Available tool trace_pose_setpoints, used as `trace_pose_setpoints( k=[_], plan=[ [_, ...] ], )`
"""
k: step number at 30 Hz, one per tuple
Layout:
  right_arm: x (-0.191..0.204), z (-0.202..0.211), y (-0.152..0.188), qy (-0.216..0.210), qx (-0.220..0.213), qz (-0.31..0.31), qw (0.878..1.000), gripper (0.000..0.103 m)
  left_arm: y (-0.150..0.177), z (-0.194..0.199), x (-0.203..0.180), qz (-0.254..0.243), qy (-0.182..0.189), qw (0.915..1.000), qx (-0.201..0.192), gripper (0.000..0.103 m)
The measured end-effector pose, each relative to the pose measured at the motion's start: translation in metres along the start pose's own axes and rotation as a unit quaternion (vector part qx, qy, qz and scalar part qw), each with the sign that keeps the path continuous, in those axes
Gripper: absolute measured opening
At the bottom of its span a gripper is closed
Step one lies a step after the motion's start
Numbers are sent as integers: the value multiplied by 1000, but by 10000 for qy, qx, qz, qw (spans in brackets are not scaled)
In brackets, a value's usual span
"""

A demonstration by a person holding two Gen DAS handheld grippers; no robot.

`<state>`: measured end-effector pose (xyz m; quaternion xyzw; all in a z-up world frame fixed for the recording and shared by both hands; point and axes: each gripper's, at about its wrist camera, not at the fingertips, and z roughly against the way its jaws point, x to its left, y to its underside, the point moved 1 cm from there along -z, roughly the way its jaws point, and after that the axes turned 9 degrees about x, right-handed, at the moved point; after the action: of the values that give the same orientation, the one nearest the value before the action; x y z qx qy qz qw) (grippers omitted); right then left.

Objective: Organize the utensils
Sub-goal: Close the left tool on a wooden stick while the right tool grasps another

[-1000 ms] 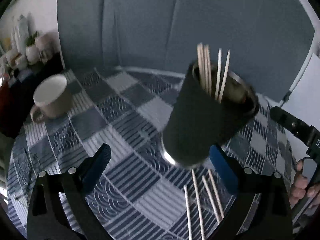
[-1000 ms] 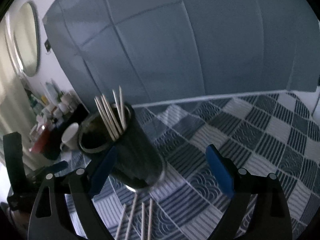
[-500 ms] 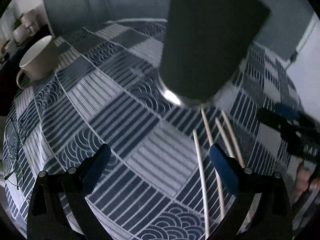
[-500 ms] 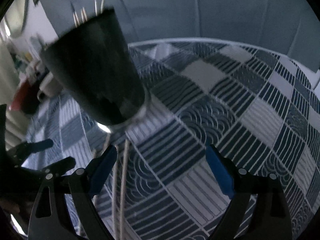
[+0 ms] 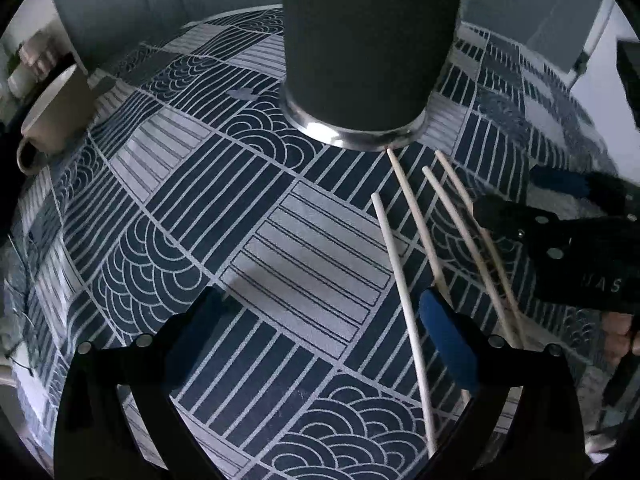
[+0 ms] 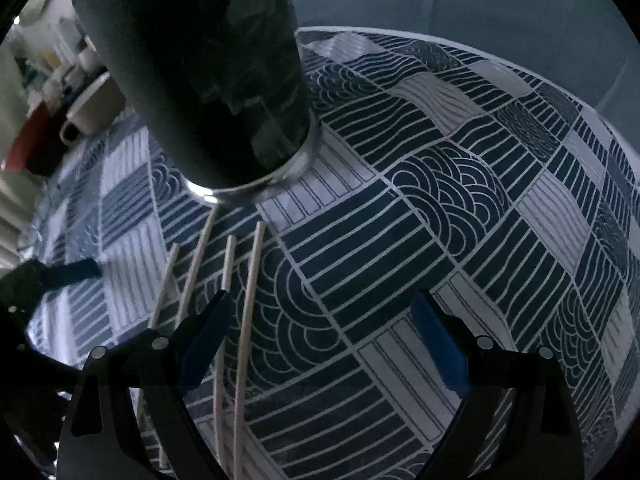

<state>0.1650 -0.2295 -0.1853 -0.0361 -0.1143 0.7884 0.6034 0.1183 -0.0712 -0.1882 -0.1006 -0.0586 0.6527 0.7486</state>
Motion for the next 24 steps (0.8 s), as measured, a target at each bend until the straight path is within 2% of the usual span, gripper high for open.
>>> trace_pose_setpoints(
  k=[7,11,13,15,18,19,20,21,23,24],
  plan=[
    [7,-3,1,369,36,124,9992,88,2,0,-1,-28,-66,10000,-29,99],
    [4,-4,0,353,233,9,9991,90,-6,-2,-1,75,-114,9996,255,99],
    [4,-5,-1,351,344,82,9988,88,-7,-3,-1,-38,-85,9991,415,99],
    [3,-3,-1,317,318,215,9988,77,-10,-4,1,-99,-31,9981,600,98],
    [3,4,0,266,334,371,9984,46,-12,-3,3,-153,-17,9974,705,93],
    [2,6,-1,283,330,379,9983,27,-12,-1,5,-147,-15,9974,699,88],
    [0,7,-2,308,343,352,9983,17,-13,1,8,-120,-16,9977,674,80],
    [-2,7,-3,312,352,335,9983,15,-13,3,12,-69,-18,9978,658,75],
    [-6,7,-4,380,375,291,9981,7,-13,8,25,54,-21,9978,668,52],
    [-8,7,-4,416,388,241,9981,5,-13,9,29,102,-15,9976,682,44]
  ],
)
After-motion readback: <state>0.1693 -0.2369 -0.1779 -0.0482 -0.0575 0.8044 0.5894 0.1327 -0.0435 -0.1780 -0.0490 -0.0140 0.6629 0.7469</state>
